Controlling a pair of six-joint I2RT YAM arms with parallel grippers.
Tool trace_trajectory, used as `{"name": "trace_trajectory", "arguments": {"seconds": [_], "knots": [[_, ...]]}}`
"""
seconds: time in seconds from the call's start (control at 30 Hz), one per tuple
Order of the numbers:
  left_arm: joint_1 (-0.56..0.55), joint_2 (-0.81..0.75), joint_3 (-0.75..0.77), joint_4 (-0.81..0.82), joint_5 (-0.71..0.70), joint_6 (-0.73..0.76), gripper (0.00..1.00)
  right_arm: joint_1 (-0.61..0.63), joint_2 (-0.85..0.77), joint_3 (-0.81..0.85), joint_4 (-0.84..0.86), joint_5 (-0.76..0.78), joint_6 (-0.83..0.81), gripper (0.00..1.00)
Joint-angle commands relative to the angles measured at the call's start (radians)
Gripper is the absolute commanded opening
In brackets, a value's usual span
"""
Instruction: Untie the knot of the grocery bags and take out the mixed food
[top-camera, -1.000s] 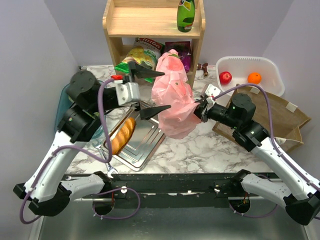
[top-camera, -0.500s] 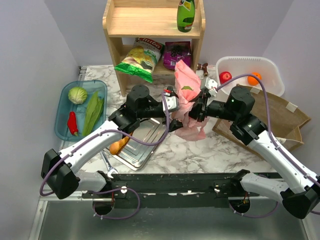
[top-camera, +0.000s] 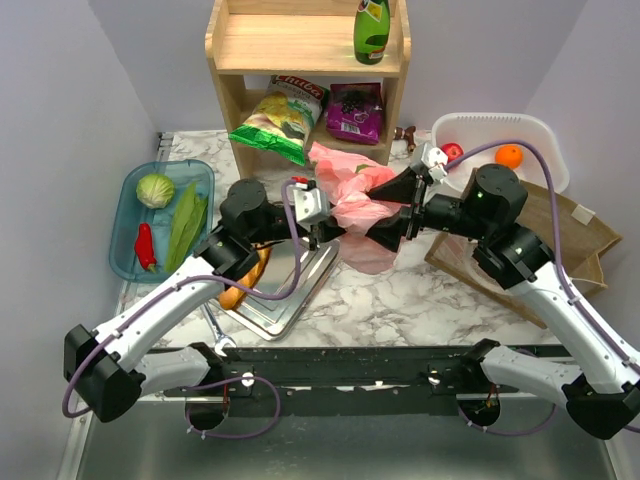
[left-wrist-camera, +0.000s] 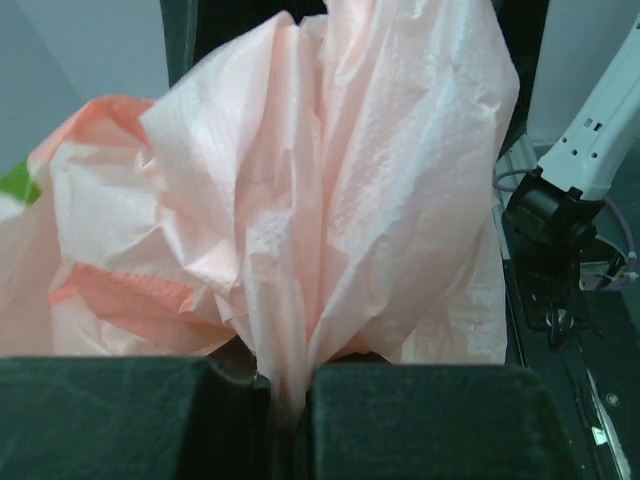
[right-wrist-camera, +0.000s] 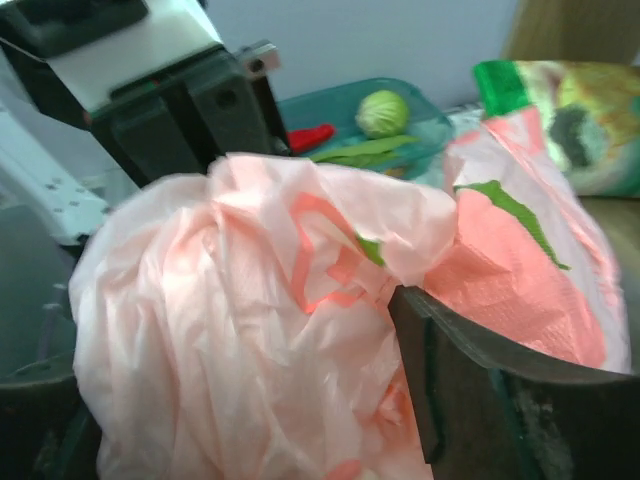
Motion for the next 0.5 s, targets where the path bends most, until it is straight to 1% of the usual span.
{"name": "trace_trajectory", "arguments": {"seconds": [0.0,0.03,0.1,0.2,0.27,0.33,0.4,0.47], "knots": [[0.091,-0.055,-0.005,-0.082,0.122,0.053,0.0,0.005,-0.019,0.088,-0.226,0.211,-0.119,0.86],[0.108,-0.056,0.0,-0.129,0.151,0.089,0.0,0.005,-0.017,0.114,-0.26,0.229,-0.163,0.9],[0.128,-0.052,0.023,-0.21,0.192,0.167,0.0,0.004,-0.01,0.16,-0.308,0.213,-0.217,0.95],[0.133,-0.015,0.092,-0.343,0.242,0.236,0.0,0.005,0.016,0.214,-0.356,0.091,-0.297,0.99],[0.115,0.036,0.154,-0.448,0.236,0.298,0.0,0.006,0.058,0.258,-0.366,0.037,-0.294,1.0],[0.101,0.067,0.188,-0.487,0.217,0.33,0.0,0.006,0.106,0.302,-0.37,-0.016,-0.284,1.0],[0.087,0.08,0.209,-0.487,0.213,0.354,0.0,0.005,0.138,0.327,-0.354,-0.062,-0.267,1.0],[0.078,0.08,0.235,-0.489,0.238,0.372,0.0,0.007,0.169,0.338,-0.39,-0.085,-0.308,1.0]]}}
